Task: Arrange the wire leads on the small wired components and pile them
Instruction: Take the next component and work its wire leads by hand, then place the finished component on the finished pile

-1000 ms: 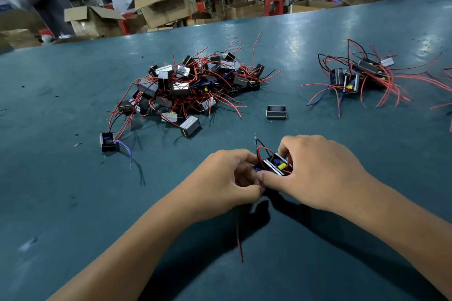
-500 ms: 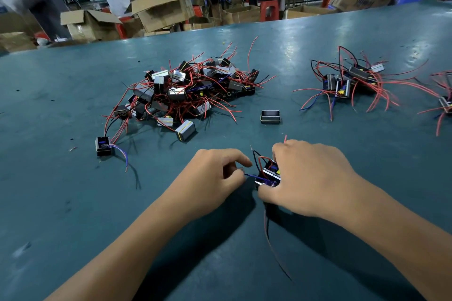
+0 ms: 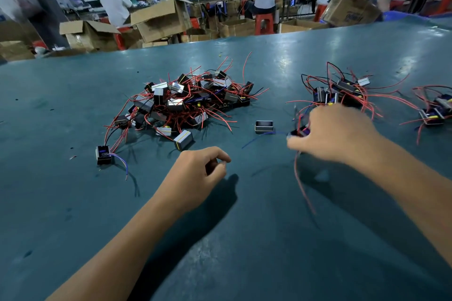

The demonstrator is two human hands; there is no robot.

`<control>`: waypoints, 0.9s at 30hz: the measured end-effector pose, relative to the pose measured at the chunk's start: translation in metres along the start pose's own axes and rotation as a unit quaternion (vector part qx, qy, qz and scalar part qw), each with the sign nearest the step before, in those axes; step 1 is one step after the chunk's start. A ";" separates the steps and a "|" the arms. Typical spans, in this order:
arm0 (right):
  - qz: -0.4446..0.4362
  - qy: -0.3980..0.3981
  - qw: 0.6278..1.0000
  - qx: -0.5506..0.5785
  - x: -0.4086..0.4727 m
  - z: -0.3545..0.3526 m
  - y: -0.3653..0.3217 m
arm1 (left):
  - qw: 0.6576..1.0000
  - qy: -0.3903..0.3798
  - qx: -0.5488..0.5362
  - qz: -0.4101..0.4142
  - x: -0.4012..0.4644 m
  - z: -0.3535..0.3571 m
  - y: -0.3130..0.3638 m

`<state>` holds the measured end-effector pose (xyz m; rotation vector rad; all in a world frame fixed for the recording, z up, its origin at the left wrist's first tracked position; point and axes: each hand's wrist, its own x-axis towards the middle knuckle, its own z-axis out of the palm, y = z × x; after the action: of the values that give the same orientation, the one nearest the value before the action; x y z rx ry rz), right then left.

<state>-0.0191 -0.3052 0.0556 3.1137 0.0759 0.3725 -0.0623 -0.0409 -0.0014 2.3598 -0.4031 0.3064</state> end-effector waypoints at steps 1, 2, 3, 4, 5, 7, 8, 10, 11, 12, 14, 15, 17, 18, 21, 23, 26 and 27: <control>0.016 0.013 1.000 0.001 0.014 0.000 0.012 | 1.000 0.000 -0.001 0.002 0.000 0.000 -0.001; 0.032 0.025 0.999 0.000 0.028 0.001 0.024 | 1.000 0.000 -0.002 0.004 0.000 0.000 -0.001; 0.051 0.035 0.998 -0.006 0.043 0.004 0.036 | 1.000 0.001 -0.002 0.007 0.000 0.000 -0.001; 0.069 0.043 0.997 -0.015 0.057 0.008 0.046 | 1.000 0.002 -0.002 0.010 0.000 0.001 -0.001; 0.086 0.050 0.995 -0.022 0.070 0.015 0.056 | 1.000 0.003 0.000 0.013 0.000 0.001 -0.001; 0.117 0.042 0.992 -0.026 0.090 0.031 0.072 | 1.000 0.007 0.002 0.019 -0.001 0.001 -0.001; 0.129 0.030 0.991 -0.025 0.098 0.041 0.078 | 1.000 0.008 0.003 0.019 -0.001 0.000 -0.001; 0.148 0.026 0.989 -0.012 0.107 0.057 0.085 | 1.000 0.008 0.004 0.017 0.000 0.000 -0.003; 0.156 0.038 0.987 -0.002 0.109 0.062 0.087 | 1.000 0.009 0.004 0.016 0.000 0.000 -0.004; 0.159 0.053 0.986 0.002 0.110 0.065 0.089 | 1.000 0.009 0.004 0.015 0.000 0.000 -0.004; 0.159 0.058 0.986 -0.011 0.111 0.068 0.090 | 1.000 0.007 0.003 0.012 0.000 0.001 -0.006; 0.161 0.046 0.986 -0.021 0.111 0.068 0.090 | 1.000 0.006 0.003 0.012 0.000 0.001 -0.006; 0.173 0.006 0.984 -0.034 0.109 0.066 0.089 | 1.000 0.001 0.002 0.013 0.000 0.002 -0.006; 0.176 -0.011 0.984 -0.034 0.108 0.064 0.089 | 1.000 -0.001 0.002 0.014 0.000 0.002 -0.006; 0.173 -0.032 0.984 -0.022 0.103 0.055 0.083 | 1.000 -0.005 0.012 0.013 0.000 0.001 -0.006; 0.165 -0.036 0.985 -0.022 0.099 0.046 0.074 | 1.000 -0.006 0.018 0.010 0.000 0.001 -0.007; 0.147 -0.024 0.988 -0.033 0.090 0.023 0.051 | 0.999 -0.005 0.034 0.002 0.001 -0.001 -0.007; 0.130 -0.003 0.991 -0.031 0.087 0.014 0.040 | 0.999 0.003 0.045 -0.002 0.001 -0.002 -0.008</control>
<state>0.0700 -0.3405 0.0632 3.0664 -0.3372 0.3601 -0.0582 -0.0341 -0.0051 2.4473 -0.3890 0.3368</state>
